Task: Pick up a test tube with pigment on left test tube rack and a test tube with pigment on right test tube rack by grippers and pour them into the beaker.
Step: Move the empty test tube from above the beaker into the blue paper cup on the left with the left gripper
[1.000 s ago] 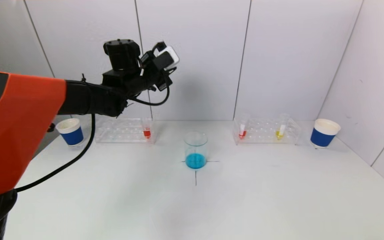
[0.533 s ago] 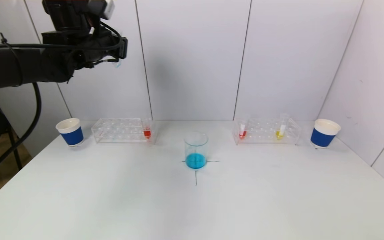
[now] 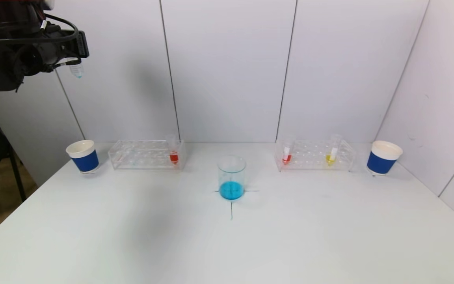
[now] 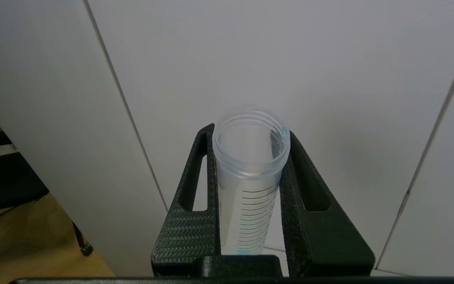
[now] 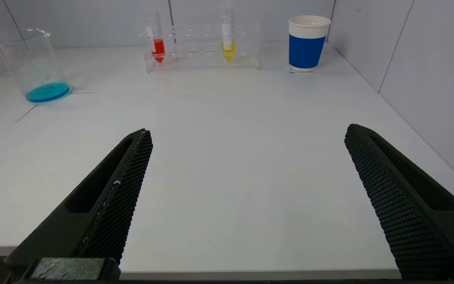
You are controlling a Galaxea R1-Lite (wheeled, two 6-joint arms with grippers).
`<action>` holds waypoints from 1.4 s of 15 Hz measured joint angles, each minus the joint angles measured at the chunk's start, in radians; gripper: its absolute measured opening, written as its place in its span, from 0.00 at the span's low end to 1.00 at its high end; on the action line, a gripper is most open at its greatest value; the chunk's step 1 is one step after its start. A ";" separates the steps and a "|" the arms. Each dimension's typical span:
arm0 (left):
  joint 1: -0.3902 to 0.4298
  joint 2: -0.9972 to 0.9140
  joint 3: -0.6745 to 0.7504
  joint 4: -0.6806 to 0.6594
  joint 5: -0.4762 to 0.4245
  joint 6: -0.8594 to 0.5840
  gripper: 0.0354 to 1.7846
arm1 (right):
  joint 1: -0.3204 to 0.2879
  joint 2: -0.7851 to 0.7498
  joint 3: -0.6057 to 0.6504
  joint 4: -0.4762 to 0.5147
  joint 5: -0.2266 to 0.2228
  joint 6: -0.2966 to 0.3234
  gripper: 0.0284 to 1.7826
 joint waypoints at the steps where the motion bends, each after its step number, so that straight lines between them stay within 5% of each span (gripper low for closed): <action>1: 0.023 -0.001 0.030 -0.030 -0.007 -0.016 0.24 | 0.000 0.000 0.000 0.000 0.000 0.000 1.00; 7: 0.123 0.050 0.239 -0.313 -0.061 -0.049 0.24 | 0.000 0.000 0.000 0.000 0.000 0.000 1.00; 21: 0.210 0.288 0.452 -0.655 -0.082 -0.109 0.24 | 0.000 0.000 0.000 0.000 0.000 0.000 1.00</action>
